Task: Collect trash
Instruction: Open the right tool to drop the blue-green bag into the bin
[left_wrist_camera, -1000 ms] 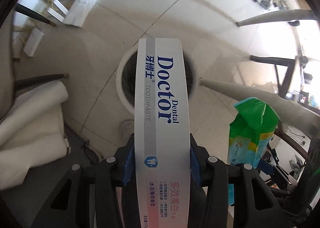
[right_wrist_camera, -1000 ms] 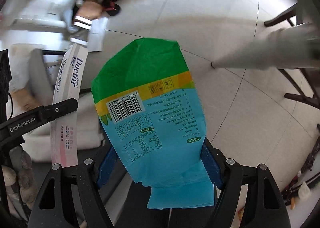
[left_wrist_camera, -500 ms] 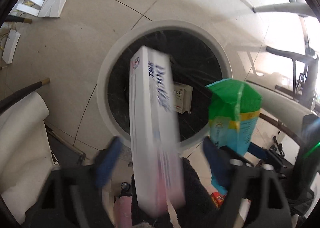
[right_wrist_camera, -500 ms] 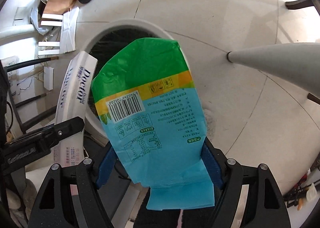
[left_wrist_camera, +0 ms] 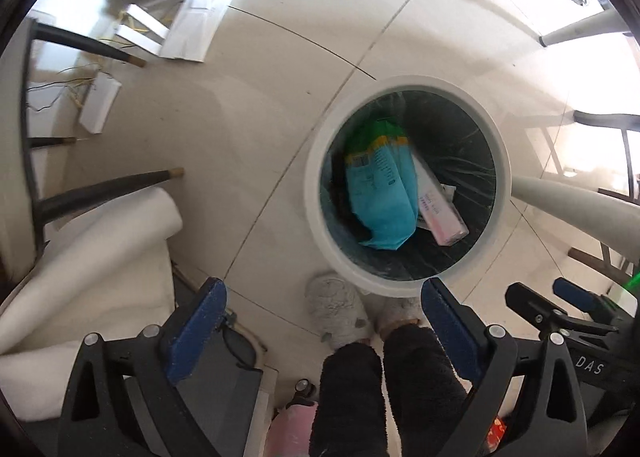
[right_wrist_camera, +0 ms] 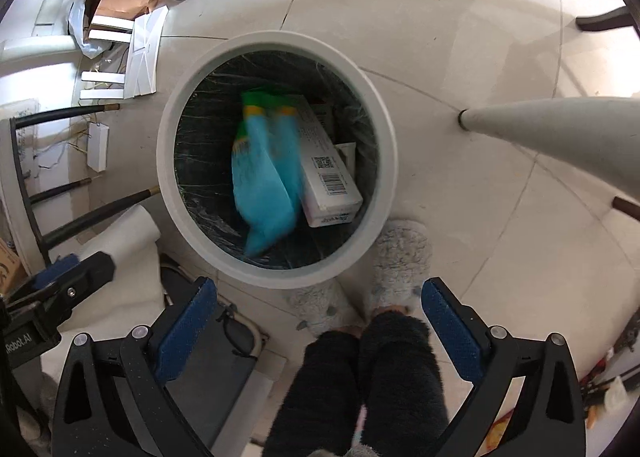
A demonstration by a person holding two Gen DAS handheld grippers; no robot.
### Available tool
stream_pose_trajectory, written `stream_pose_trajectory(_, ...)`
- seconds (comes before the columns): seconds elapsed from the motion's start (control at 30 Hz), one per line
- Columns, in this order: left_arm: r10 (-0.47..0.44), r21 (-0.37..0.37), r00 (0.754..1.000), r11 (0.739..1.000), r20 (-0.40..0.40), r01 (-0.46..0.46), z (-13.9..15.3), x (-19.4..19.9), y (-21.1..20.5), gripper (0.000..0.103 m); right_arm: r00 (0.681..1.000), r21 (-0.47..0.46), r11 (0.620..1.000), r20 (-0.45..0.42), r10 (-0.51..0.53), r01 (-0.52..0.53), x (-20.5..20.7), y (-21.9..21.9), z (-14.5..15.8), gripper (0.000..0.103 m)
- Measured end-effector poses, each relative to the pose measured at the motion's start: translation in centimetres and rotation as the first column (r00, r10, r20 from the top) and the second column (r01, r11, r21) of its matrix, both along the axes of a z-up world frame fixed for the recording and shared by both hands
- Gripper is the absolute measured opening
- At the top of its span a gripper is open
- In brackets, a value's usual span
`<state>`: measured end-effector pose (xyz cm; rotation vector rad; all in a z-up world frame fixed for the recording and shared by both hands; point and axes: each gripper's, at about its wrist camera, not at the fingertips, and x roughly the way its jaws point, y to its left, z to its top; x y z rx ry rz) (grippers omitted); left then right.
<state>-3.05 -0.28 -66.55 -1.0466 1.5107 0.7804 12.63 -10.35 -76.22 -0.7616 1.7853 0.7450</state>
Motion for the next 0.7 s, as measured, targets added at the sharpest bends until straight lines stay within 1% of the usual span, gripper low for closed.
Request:
stream_pose_trajectory(0.17, 0.031, 0.008, 0.999, 0.999, 0.020, -0.031, 2.4, -1.5, -0.9, 0.100, 0.997, 0.014, 0.999, 0.060, 0.039, -0.040, -0.4, -0.5, 3.4, 0.103)
stream_pose_trajectory(0.33, 0.044, 0.029, 0.999, 0.999, 0.026, -0.045, 6.0, -2.2, -2.5, 0.100, 0.992, 0.024, 0.998, 0.112, 0.056, -0.059, -1.0, -1.1, 7.8, 0.103)
stream_pose_trajectory(0.43, 0.045, 0.032, 0.999, 0.998, 0.025, -0.046, 8.8, -2.6, -3.7, 0.100, 0.990, 0.037, 0.997, 0.131, 0.057, -0.063, -1.4, -1.6, 11.0, 0.103)
stream_pose_trajectory(0.57, 0.029, 0.032, 0.999, 0.999, 0.033, -0.030, 12.6, -2.9, -5.3, 0.100, 0.987, 0.062, 0.996, 0.155, 0.050, -0.060, -1.9, -2.8, 16.3, 0.103)
stream_pose_trajectory(0.7, 0.008, 0.051, 0.999, 0.999, 0.048, -0.010, 17.1, -3.4, -6.6, 0.100, 0.982, 0.093, 0.994, 0.183, 0.044, -0.062, -2.5, -4.3, 22.3, 0.103)
